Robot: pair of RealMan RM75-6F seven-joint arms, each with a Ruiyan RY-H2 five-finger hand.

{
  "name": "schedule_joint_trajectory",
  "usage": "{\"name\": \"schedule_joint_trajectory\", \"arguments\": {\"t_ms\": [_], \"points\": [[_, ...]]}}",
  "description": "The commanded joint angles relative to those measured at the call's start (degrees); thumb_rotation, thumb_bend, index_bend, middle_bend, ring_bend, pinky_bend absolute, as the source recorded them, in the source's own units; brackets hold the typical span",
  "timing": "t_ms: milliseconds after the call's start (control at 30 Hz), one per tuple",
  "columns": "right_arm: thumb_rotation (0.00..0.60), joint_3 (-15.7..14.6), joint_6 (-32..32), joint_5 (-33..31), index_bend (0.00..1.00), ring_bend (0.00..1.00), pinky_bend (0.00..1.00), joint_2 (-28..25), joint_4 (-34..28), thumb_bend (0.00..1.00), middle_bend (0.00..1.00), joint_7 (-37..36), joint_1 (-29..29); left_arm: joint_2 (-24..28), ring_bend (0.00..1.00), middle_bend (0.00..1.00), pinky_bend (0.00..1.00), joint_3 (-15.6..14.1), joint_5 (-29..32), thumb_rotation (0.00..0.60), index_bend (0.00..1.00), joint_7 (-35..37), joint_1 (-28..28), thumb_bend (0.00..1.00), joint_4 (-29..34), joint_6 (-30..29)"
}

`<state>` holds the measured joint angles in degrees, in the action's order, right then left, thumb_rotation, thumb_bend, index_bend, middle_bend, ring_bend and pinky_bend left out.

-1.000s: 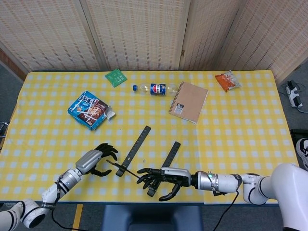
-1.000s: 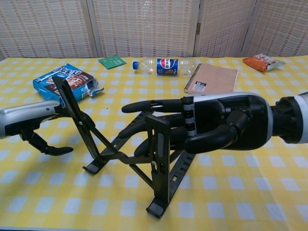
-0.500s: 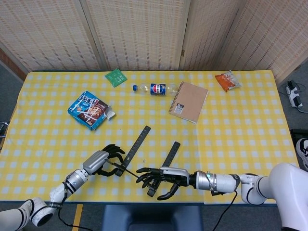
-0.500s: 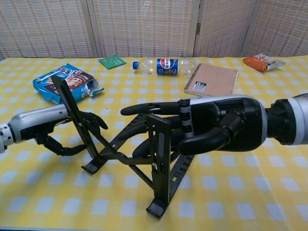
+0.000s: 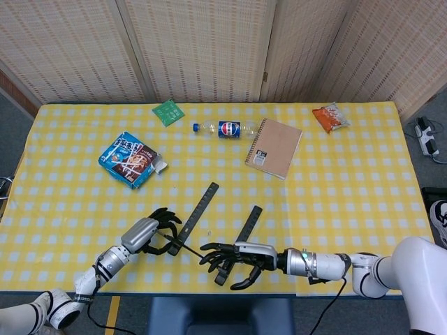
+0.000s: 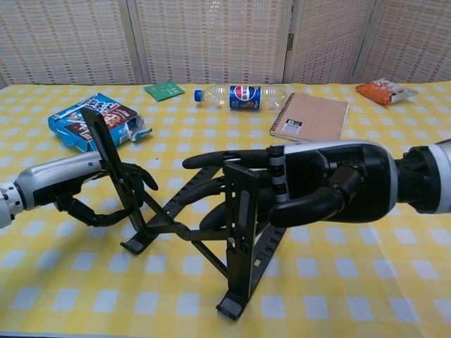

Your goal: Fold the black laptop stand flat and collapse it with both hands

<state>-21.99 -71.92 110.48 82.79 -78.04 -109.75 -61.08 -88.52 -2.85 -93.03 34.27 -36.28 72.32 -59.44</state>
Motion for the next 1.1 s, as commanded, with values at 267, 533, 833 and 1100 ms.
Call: {"name": "schedule_joint_trajectory", "arguments": {"t_ms": [267,533,833,1100], "points": [[0.600,-0.18,-0.40,-0.04,0.00,0.21,0.05,0.08,0.50,0.29,0.16,-0.37,0.33,-0.27,0.17,0.29,0.00,0.07,0.90,0.600,0.53,-1.36,0.49,0.47,0.59,-0.64],[0.600,-0.20,-0.43,-0.35,0.00,0.21,0.05,0.07,0.84,0.29,0.16,-0.60,0.61,-0.55,0.17,0.30,0.00,-0.02,1.20,0.600,0.55,-1.74,0.37,0.47,1.06,-0.34],[0.600,-0.26,-0.57,-0.48,0.00,0.21,0.05,0.10,1.41,0.29,0.16,-0.94,0.91,-0.87,0.19,0.34,0.00,0.04,2.12,0.600,0.61,-1.77,0.67,0.56,1.58,-0.11],[0.600,-0.33,-1.19,-0.56,0.00,0.20,0.05,-0.42,1.96,0.29,0.16,-1.08,1.33,-0.69,0.20,0.36,0.00,0.13,2.22,0.600,0.63,-0.67,0.69,0.67,2.44,-0.20]]}}
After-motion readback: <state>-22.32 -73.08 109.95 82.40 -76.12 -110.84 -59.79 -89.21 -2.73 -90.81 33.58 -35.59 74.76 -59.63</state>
